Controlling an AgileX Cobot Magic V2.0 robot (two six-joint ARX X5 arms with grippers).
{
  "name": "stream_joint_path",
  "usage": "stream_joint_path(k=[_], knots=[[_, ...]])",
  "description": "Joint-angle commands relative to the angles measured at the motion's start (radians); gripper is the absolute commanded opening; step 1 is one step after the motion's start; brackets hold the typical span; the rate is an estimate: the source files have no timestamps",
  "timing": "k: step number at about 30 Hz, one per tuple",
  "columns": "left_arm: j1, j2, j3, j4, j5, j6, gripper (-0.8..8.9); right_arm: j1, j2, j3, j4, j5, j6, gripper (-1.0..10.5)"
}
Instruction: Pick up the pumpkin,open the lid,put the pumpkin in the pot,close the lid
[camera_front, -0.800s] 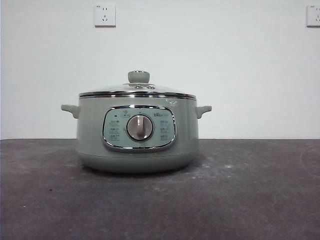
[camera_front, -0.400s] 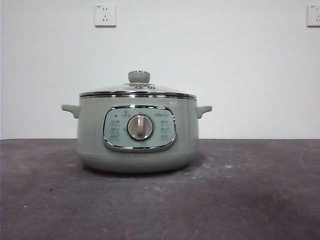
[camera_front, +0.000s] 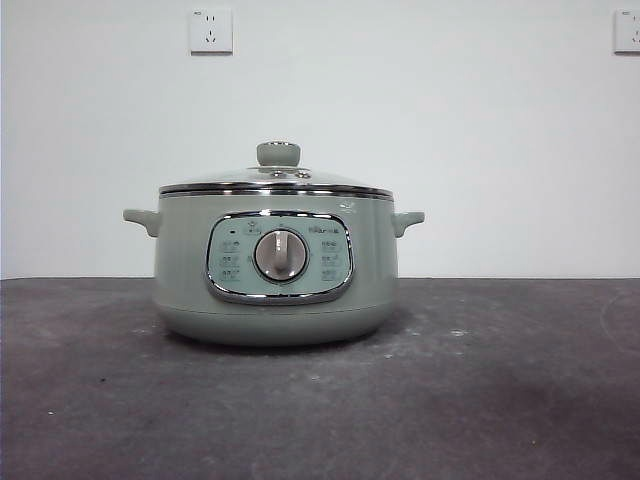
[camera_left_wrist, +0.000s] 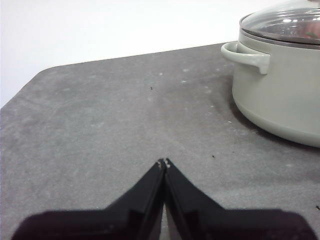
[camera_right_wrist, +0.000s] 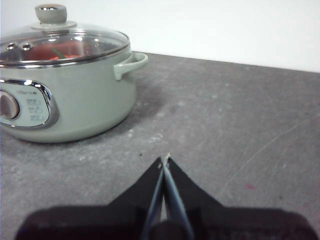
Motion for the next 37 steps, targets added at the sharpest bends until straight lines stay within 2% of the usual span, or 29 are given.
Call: stream_joint_path(k=[1, 37], knots=[[0.002, -0.002, -0.016, 0.003, -0.002, -0.005, -0.03, 0.0, -0.01, -0.028, 0.002, 0.003, 0.024, 0.0], [0.002, -0.002, -0.016, 0.003, -0.002, -0.004, -0.03, 0.0, -0.01, -0.036, -0.012, 0.003, 0.046, 0.0]])
